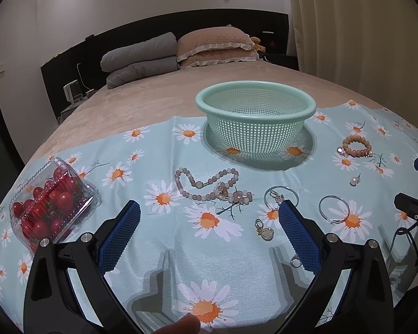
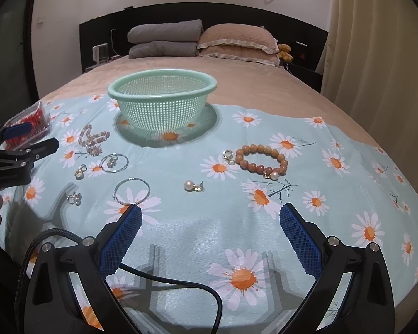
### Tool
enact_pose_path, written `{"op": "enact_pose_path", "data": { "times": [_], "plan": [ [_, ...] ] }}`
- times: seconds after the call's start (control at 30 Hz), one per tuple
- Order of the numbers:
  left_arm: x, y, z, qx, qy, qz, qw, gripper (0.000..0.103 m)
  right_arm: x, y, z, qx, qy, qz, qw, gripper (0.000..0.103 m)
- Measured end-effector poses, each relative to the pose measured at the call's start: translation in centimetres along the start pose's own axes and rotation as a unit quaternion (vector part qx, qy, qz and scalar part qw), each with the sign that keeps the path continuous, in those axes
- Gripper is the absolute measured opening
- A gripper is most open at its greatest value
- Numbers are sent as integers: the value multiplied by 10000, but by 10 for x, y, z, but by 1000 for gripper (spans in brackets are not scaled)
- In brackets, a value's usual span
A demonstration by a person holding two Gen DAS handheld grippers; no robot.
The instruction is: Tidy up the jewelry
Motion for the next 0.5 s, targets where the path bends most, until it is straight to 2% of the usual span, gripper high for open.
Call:
{"op": "enact_pose_path", "data": {
  "times": [0.5],
  "plan": [
    [-4, 1, -2, 31, -37, -101, 9999, 97, 0, 1, 0, -6, 82, 0, 10000, 95]
  ]
}}
Point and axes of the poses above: each gripper's, at about its wrist camera, not at the fingertips, and x roughly against the way its jaws point, z to its right, y to its underside, the point moved 3 cm from there along -x, roughly the way its jaws point, and after that the axes turned 11 degrees about -z, right-handed, at the moved point
